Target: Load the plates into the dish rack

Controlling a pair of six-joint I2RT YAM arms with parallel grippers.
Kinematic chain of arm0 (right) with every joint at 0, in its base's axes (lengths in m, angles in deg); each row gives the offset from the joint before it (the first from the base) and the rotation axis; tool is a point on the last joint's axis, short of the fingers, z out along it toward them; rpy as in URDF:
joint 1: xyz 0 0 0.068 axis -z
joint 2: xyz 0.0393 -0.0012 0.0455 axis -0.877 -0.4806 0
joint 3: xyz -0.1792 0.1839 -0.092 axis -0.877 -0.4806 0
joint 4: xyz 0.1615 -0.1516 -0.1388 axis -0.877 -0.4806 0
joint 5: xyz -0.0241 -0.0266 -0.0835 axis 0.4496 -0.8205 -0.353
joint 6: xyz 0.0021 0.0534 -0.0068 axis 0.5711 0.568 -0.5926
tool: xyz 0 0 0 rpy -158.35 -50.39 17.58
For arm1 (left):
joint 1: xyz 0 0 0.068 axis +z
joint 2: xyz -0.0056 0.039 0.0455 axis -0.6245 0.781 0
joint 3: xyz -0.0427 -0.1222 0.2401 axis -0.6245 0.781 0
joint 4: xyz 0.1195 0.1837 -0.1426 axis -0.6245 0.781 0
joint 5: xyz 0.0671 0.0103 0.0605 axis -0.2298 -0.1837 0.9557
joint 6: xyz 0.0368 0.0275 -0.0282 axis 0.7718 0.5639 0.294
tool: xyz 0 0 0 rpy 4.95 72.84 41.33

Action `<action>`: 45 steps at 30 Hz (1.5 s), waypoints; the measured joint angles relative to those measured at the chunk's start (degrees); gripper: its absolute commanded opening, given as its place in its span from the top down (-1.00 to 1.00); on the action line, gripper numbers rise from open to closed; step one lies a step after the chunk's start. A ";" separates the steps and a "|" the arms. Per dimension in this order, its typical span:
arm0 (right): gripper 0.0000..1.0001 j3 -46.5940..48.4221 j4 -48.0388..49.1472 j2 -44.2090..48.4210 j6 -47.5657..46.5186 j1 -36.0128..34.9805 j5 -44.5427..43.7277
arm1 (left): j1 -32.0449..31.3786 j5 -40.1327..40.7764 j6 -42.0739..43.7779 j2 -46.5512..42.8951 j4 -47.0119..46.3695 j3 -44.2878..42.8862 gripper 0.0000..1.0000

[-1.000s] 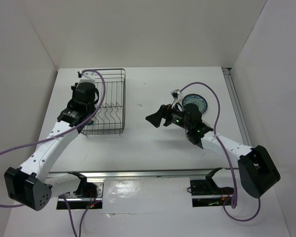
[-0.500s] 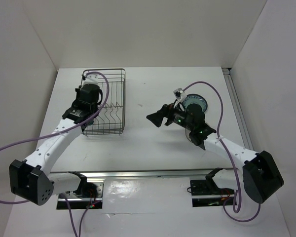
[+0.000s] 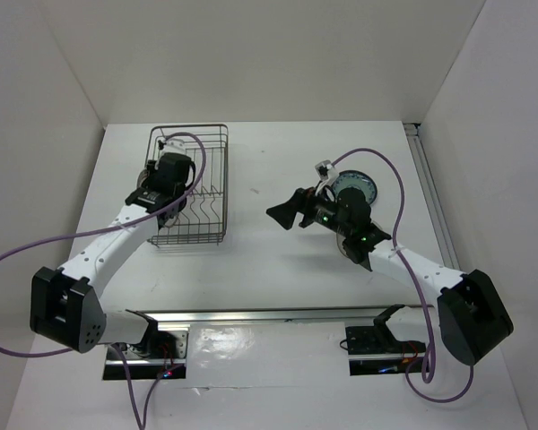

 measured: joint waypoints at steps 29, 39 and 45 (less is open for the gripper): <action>-0.91 6.88 -21.75 -14.10 7.58 33.46 -29.92 | 0.42 -40.81 -9.40 -20.74 -1.38 -2.43 -1.00; -0.76 7.50 -19.63 -23.80 7.48 40.81 -24.13 | 0.42 -48.98 -9.53 -20.65 -1.79 -2.43 -1.00; -0.50 9.09 -13.27 -28.24 7.50 42.21 -20.81 | 0.42 -50.23 -9.55 -20.57 -1.84 -2.43 -1.00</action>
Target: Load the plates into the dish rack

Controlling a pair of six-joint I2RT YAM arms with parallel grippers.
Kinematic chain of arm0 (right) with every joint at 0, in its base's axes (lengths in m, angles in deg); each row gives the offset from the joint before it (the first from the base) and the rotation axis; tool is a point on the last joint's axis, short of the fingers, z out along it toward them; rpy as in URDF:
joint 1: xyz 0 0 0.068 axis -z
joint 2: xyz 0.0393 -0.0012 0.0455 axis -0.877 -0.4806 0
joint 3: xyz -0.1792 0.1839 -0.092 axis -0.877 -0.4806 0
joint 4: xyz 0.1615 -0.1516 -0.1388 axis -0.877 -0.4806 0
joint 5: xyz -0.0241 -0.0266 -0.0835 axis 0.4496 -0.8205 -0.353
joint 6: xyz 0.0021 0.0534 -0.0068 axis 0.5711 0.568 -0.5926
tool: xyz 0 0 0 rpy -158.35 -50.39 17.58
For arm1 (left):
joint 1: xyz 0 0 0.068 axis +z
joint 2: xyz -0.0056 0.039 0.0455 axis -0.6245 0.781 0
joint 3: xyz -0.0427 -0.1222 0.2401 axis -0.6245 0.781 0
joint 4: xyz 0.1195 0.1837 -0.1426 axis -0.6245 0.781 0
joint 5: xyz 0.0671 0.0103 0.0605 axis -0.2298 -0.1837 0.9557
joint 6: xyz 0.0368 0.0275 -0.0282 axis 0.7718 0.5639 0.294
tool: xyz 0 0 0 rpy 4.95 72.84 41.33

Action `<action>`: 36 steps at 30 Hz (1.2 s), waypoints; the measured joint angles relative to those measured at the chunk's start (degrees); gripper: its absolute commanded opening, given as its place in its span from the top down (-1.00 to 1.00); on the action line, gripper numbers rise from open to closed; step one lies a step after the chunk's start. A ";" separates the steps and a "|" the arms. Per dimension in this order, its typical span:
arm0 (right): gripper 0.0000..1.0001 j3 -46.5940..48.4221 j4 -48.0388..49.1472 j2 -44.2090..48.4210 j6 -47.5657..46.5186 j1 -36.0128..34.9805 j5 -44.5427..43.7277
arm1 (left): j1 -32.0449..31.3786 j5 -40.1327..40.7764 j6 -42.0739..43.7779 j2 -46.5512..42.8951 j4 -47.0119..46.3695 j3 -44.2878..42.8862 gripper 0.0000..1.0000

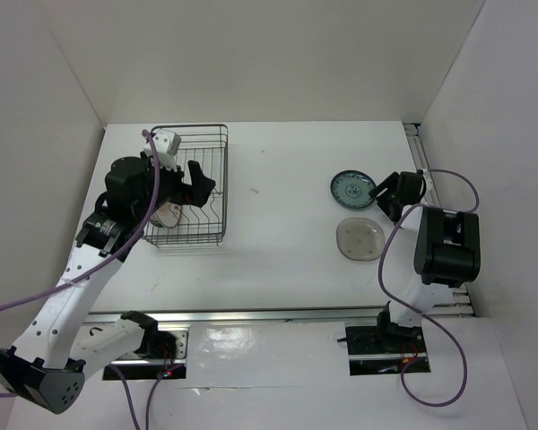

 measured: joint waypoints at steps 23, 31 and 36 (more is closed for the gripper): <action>1.00 0.44 11.87 -8.31 1.51 1.90 11.65 | 0.00 -0.35 0.00 2.12 -0.02 0.07 -1.00; 1.00 -6.51 23.04 -7.10 3.63 2.34 21.53 | 0.00 -1.95 -1.79 5.20 0.00 0.07 -1.00; 1.00 -8.20 33.44 -2.71 7.19 0.72 29.57 | 0.00 -4.98 -3.04 7.30 -0.07 0.07 -1.00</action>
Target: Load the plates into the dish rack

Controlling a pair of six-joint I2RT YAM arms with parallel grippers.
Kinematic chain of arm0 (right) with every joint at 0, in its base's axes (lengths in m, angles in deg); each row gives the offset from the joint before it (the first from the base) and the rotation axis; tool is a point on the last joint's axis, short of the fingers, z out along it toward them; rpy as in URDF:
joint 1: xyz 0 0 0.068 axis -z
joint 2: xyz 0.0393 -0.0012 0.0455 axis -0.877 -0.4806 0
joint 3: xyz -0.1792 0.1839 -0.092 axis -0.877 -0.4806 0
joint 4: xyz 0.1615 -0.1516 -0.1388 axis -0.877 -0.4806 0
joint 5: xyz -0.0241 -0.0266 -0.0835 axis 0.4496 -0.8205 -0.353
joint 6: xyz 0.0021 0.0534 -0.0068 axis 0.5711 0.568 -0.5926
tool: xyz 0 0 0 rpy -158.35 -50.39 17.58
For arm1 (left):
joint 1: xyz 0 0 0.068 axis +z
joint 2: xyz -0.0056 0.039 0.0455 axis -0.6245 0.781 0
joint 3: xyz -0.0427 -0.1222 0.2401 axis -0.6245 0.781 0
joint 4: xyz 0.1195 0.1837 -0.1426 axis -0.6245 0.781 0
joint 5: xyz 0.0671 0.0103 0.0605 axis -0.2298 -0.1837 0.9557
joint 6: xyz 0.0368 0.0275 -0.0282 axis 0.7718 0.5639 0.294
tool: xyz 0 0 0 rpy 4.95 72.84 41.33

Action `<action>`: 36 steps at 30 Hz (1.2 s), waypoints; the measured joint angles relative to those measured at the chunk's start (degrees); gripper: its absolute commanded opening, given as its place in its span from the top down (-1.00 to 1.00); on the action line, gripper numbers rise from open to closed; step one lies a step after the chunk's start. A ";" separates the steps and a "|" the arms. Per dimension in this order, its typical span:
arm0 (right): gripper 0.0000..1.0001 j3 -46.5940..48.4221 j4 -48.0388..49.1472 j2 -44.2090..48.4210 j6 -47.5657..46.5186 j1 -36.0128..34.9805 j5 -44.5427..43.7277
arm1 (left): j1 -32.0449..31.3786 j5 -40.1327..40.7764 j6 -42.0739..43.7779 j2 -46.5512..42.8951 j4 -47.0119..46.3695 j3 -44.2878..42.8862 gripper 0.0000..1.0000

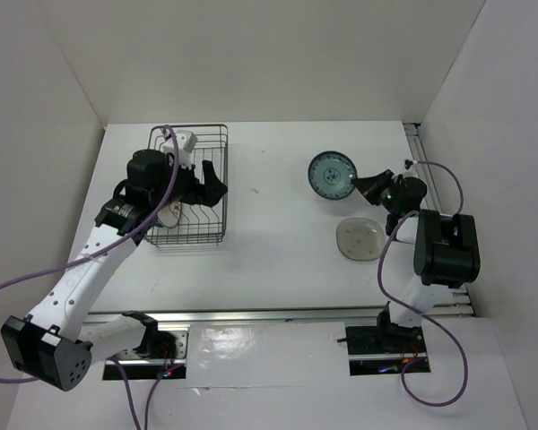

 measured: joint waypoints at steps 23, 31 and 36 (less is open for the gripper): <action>1.00 4.94 0.70 13.57 -6.08 -36.87 1.70 | 0.00 -5.20 -5.20 2.75 -7.30 3.15 -0.56; 1.00 4.94 2.05 15.45 -3.63 -37.48 2.34 | 0.00 -6.47 -5.66 4.07 -7.32 3.15 -0.13; 1.00 4.87 3.61 15.65 -1.81 -37.44 3.04 | -0.20 -10.25 -6.25 4.24 -8.33 3.08 1.00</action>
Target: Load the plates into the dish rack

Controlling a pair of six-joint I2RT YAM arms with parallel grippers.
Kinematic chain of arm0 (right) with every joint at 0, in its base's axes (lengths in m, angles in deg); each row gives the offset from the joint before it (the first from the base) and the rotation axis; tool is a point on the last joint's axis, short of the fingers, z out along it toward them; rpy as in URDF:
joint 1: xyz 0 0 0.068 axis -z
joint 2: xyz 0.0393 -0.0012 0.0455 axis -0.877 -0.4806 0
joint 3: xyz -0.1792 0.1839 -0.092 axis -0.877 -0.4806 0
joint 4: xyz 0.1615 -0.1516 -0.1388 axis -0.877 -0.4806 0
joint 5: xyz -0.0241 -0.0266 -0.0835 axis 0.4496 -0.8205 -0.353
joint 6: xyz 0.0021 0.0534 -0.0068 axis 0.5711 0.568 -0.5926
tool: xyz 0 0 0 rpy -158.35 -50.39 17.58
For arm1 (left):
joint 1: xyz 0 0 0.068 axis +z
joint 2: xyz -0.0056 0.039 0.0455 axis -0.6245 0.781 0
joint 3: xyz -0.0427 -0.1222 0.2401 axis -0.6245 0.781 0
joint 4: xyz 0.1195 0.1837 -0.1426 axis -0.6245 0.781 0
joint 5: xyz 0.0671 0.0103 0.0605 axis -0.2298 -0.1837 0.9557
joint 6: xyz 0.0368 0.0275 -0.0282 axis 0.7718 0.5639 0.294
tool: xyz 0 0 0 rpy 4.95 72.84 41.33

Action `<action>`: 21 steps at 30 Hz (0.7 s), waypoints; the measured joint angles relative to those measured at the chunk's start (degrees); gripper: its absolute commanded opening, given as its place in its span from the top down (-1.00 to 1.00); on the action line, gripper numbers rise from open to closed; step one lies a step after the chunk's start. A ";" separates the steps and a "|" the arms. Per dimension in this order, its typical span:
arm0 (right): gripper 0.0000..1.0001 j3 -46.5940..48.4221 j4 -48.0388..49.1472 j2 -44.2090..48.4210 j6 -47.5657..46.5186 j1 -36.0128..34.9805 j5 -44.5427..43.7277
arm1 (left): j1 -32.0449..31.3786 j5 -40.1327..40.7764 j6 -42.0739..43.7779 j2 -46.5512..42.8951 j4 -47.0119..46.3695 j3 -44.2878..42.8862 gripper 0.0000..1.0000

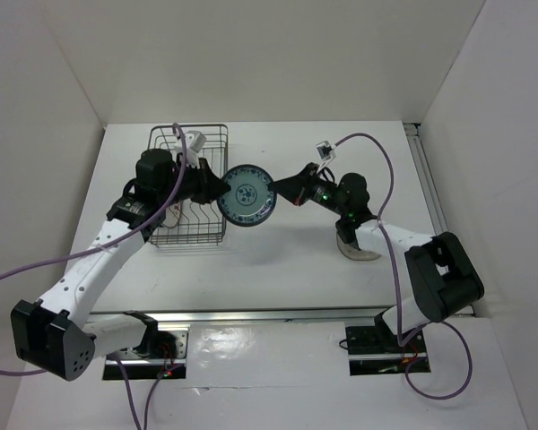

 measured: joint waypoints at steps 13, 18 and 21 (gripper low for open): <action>-1.00 -0.02 -5.35 3.23 -3.91 -1.77 -4.85 | 0.11 24.83 6.03 -9.33 5.49 -0.33 0.99; -1.00 -0.02 -9.86 5.70 -7.23 -1.79 -7.08 | 0.20 41.13 9.81 -14.51 5.33 -0.22 0.99; -1.00 -0.04 -12.39 6.10 -8.37 -1.77 -7.54 | 0.24 47.19 11.37 -13.09 5.40 -0.20 1.00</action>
